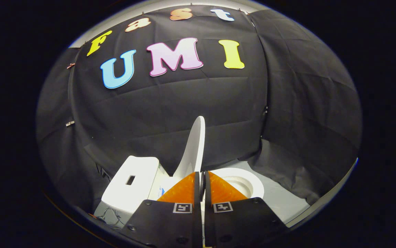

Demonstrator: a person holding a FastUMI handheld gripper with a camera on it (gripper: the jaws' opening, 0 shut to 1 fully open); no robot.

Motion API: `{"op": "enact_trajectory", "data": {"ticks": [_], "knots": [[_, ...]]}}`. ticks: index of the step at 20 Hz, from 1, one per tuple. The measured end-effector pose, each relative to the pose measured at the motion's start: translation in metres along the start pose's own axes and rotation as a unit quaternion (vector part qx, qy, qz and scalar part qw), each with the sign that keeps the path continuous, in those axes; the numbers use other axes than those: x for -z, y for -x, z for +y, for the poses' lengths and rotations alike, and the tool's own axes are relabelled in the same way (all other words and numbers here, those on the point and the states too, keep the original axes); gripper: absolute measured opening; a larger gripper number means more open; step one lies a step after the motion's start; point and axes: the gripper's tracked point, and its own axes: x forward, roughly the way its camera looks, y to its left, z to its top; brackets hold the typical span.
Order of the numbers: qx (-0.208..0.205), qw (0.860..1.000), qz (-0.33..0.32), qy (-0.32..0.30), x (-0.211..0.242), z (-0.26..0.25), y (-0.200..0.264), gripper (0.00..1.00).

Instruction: Open the toilet lid.

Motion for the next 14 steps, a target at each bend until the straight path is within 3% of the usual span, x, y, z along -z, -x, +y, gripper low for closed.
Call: {"op": "enact_trajectory", "data": {"ticks": [14], "knots": [[-0.023, 0.996, -0.037, 0.079, 0.003, 0.112, 0.024, 0.10]]}}
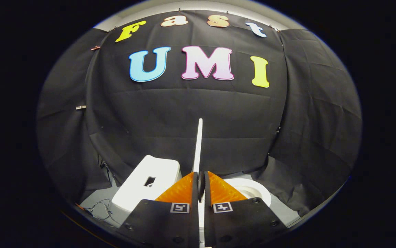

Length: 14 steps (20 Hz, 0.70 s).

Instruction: Open the toilet lid.

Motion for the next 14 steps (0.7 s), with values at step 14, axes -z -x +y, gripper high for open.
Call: {"op": "enact_trajectory", "data": {"ticks": [14], "knots": [[-0.052, 0.996, -0.004, 0.074, 0.015, 0.110, 0.006, 0.13]]}}
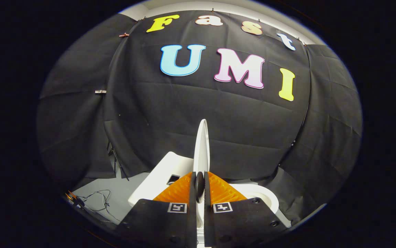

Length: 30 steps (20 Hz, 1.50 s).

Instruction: Open the toilet lid.

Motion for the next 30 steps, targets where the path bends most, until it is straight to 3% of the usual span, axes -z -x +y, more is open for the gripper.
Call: {"op": "enact_trajectory", "data": {"ticks": [7, 10, 11, 16, 23, 30], "knots": [[0.002, 0.999, 0.000, 0.047, 0.005, 0.020, -0.001, 0.17], [0.003, 0.998, -0.001, 0.064, 0.008, 0.018, 0.003, 0.43], [-0.003, 0.998, -0.002, 0.065, 0.009, 0.021, 0.005, 0.43], [-0.028, 0.997, -0.012, 0.067, 0.007, 0.023, 0.019, 1.00], [-0.041, 0.997, -0.043, 0.039, -0.025, 0.009, 0.049, 0.99], [-0.041, 0.995, -0.089, 0.009, -0.072, -0.048, 0.104, 0.99]]}}
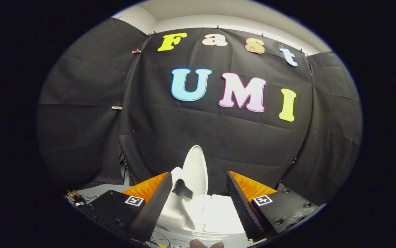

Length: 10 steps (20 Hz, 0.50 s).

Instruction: Open the toilet lid.

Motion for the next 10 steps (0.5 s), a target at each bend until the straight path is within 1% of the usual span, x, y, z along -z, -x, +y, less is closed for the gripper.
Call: {"op": "enact_trajectory", "data": {"ticks": [4, 10], "knots": [[0.011, 1.000, -0.021, -0.013, -0.024, -0.050, 0.033, 0.99], [0.033, 0.998, -0.049, -0.033, -0.049, -0.121, 0.079, 0.99]]}}
